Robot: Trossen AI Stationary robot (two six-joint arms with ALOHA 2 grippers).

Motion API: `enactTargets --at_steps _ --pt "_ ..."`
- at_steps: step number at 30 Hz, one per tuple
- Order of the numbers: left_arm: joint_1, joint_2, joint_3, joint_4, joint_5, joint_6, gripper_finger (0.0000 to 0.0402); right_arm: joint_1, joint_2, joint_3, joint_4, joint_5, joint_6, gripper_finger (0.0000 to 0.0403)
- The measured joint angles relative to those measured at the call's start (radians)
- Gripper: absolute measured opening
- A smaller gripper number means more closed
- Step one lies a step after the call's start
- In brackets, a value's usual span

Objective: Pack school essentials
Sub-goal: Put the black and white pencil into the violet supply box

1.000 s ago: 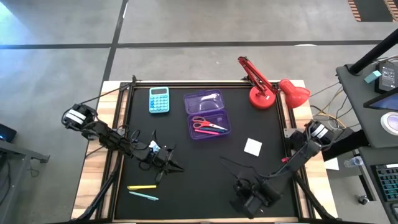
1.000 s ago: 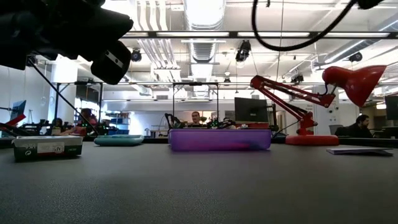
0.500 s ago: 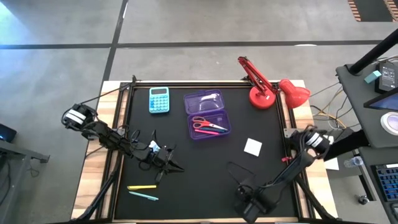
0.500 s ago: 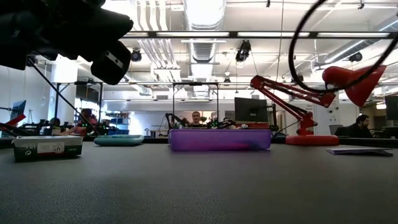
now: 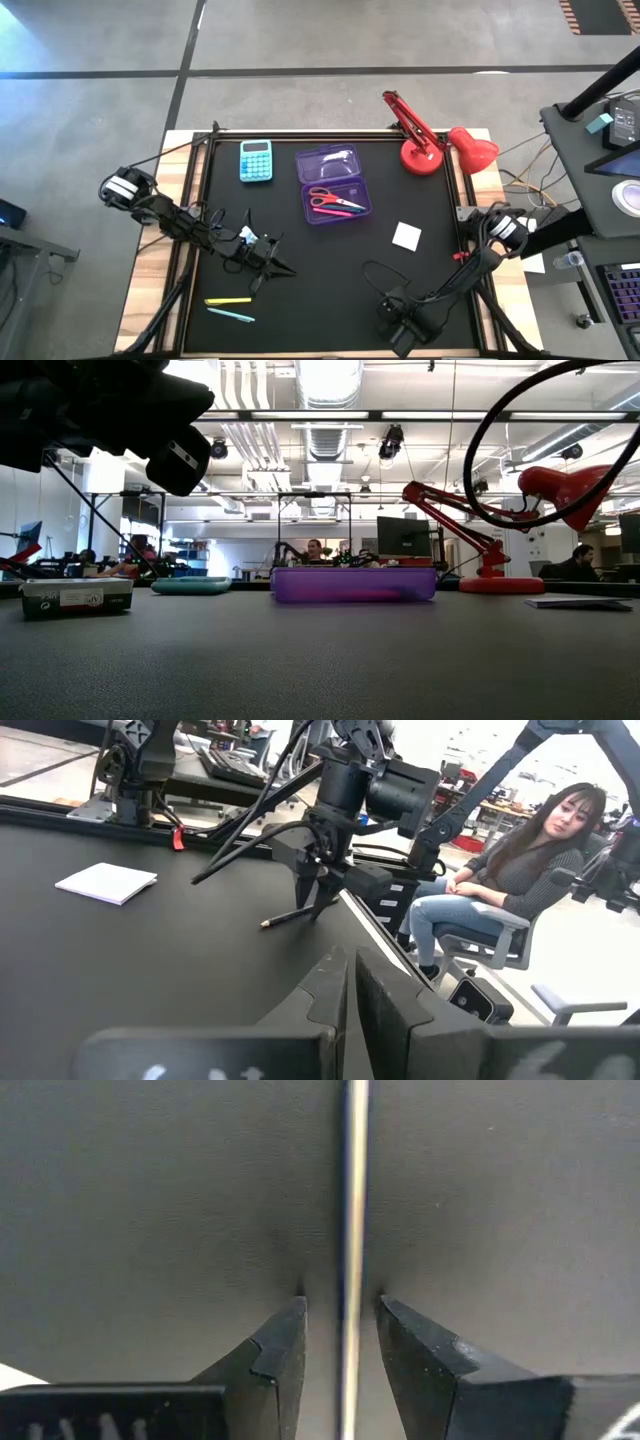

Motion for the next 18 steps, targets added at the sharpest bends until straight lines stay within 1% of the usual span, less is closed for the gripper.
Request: enactTargets --at_steps 8,10,13,18 --pt "0.000 0.000 0.000 0.000 0.000 0.000 0.0008 0.000 0.005 -0.005 0.003 0.002 -0.025 0.0113" --pt "0.000 0.000 0.000 0.000 0.000 0.000 0.0008 0.000 0.006 -0.006 0.003 0.002 -0.025 0.0107" --pt "0.000 0.000 0.000 0.000 0.000 0.000 0.0008 0.000 0.007 -0.006 0.005 0.003 -0.025 0.0082" --pt "0.000 0.000 0.000 0.000 0.000 0.000 0.0008 0.000 0.007 -0.006 0.006 0.004 -0.029 0.0020"
